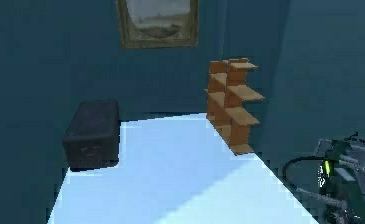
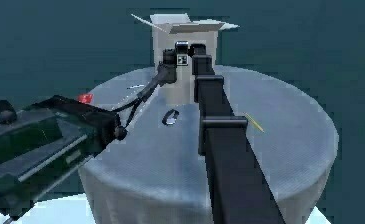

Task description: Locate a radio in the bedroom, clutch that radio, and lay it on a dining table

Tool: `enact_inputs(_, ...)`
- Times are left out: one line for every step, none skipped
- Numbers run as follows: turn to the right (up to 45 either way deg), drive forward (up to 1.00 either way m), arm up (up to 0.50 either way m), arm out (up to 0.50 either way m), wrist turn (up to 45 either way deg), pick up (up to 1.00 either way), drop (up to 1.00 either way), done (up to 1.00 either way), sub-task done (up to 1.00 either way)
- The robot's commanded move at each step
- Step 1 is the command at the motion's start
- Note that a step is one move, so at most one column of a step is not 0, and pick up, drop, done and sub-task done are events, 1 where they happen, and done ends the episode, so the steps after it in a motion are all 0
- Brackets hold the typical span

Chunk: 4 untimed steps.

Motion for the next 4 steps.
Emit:
enact_inputs(0.0, 0.0, 0.0, 0.0, 45.0, 0.0, 0.0, 0.0, 0.0)
enact_inputs(0.0, 0.0, 0.0, 0.0, 45.0, 0.0, 0.0, 0.0, 0.0)
enact_inputs(0.0, 0.0, 0.0, 0.0, 45.0, 0.0, 0.0, 0.0, 0.0)
enact_inputs(0.0, 0.0, 0.0, 0.0, 15.0, 0.0, 0.0, 0.0, 0.0)
